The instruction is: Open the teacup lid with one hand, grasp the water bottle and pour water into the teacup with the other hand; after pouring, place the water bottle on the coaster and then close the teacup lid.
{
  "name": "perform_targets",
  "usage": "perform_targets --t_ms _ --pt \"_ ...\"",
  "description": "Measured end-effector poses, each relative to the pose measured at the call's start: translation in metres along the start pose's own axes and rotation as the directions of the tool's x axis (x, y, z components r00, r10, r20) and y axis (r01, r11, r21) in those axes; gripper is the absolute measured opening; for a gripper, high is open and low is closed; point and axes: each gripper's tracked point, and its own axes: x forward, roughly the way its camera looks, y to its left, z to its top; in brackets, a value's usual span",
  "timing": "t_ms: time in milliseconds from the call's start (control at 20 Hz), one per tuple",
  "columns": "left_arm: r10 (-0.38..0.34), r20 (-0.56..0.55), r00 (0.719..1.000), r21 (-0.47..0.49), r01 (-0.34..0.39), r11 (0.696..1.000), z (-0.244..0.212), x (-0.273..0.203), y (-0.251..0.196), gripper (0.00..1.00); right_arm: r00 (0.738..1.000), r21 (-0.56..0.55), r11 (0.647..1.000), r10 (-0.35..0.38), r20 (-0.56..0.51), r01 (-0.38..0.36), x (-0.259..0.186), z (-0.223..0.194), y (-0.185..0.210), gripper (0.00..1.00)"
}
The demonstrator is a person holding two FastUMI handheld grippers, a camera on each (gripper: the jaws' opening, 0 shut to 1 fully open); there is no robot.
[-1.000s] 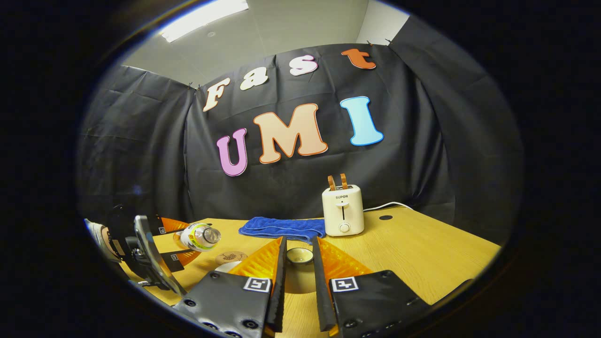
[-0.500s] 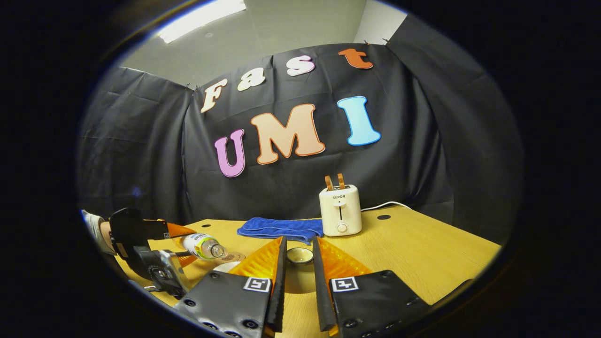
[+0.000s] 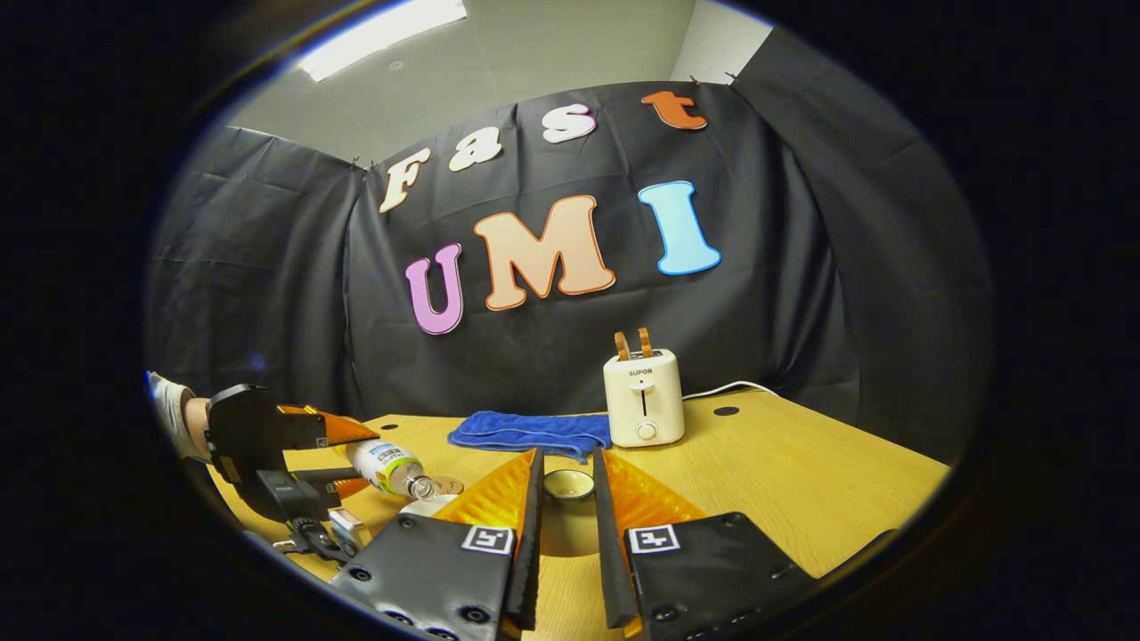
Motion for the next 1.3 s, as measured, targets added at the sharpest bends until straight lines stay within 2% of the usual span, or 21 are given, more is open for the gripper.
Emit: perform_targets --t_ms 250,850,1300 --pt "-0.001 -0.007 1.000 0.101 0.002 0.995 0.001 -0.001 0.006 0.53 1.000 0.008 1.000 -0.008 0.009 0.007 -0.002 0.006 -0.005 0.33" --pt "-0.005 -0.044 0.999 0.247 0.015 0.969 -0.006 0.003 0.023 0.53 1.000 0.008 1.000 -0.015 0.021 0.015 -0.004 0.011 -0.010 0.33" --pt "0.024 -0.059 0.998 0.419 0.003 0.908 0.000 -0.009 0.042 0.54 1.000 0.010 1.000 -0.018 0.013 0.018 -0.003 0.009 -0.013 0.33"
